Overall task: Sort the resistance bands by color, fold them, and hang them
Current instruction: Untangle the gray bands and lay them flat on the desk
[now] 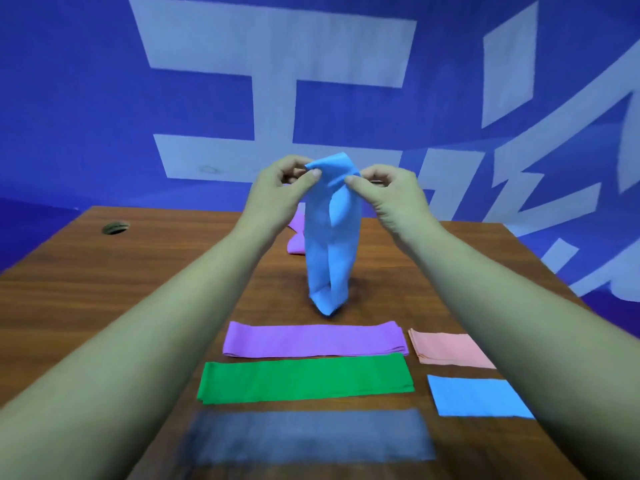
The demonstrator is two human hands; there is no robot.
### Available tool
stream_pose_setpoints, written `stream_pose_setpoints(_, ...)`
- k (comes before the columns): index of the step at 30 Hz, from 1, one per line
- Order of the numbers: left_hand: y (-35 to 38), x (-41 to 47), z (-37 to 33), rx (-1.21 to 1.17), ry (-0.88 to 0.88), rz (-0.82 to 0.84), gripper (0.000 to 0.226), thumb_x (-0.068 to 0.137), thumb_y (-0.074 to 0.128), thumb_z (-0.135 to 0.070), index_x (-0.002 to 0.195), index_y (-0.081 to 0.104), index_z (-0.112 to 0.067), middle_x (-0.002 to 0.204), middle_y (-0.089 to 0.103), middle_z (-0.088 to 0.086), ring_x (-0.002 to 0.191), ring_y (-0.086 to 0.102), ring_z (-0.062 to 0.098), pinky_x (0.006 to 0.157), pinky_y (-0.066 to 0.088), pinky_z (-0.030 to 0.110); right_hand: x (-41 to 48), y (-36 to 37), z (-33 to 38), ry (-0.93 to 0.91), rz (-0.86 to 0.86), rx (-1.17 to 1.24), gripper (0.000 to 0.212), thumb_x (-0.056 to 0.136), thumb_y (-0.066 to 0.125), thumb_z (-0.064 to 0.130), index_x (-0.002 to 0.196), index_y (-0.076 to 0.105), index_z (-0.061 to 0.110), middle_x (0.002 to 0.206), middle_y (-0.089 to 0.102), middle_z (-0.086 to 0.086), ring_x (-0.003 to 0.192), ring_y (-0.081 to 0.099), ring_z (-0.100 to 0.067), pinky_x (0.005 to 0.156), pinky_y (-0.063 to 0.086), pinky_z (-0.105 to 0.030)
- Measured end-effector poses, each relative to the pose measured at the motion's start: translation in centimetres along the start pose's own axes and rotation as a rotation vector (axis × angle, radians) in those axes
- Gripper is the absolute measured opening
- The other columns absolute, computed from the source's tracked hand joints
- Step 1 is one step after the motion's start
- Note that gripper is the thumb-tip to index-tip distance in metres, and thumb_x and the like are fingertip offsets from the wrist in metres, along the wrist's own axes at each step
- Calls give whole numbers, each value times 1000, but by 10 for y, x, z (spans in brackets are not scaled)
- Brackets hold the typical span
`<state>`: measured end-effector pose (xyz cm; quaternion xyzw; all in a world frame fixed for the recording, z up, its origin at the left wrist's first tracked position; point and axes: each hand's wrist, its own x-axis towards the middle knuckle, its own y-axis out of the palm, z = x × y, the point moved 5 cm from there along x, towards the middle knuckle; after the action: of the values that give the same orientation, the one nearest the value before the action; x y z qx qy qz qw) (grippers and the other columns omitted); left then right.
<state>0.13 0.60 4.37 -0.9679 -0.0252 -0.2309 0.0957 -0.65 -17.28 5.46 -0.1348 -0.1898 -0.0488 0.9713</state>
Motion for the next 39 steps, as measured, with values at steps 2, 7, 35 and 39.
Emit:
stream_pose_setpoints(2,-4,-5,-23,-43,25,11,8,93,63,-23,88,68,-23,74,54,-5,73,49,8,69,40,20,-9,-6,21,-2,8,54,15,85,73,21,82,69,6,70,62,5,63,54,1,65,42,-16)
stream_pose_setpoints(7,-7,-30,-56,-150,-34,74,21,95,58,-31,82,63,-15,78,55,5,74,49,17,70,40,31,-32,-12,58,37,85,179,21,87,69,20,67,62,18,78,61,-3,78,55,-15,68,45,-28)
stream_pose_setpoints(35,43,-131,-84,-210,-112,343,28,85,65,-33,102,69,-12,99,69,22,86,61,27,78,42,43,-103,-74,110,86,100,49,6,86,66,10,86,67,5,85,66,-9,79,65,-23,76,59,-41)
stream_pose_setpoints(39,56,-141,-83,-193,-109,383,17,87,63,-29,95,70,-17,85,68,4,79,59,20,74,43,40,-112,-81,92,183,250,-78,24,84,73,24,93,71,2,86,70,-12,79,66,-22,78,57,-37)
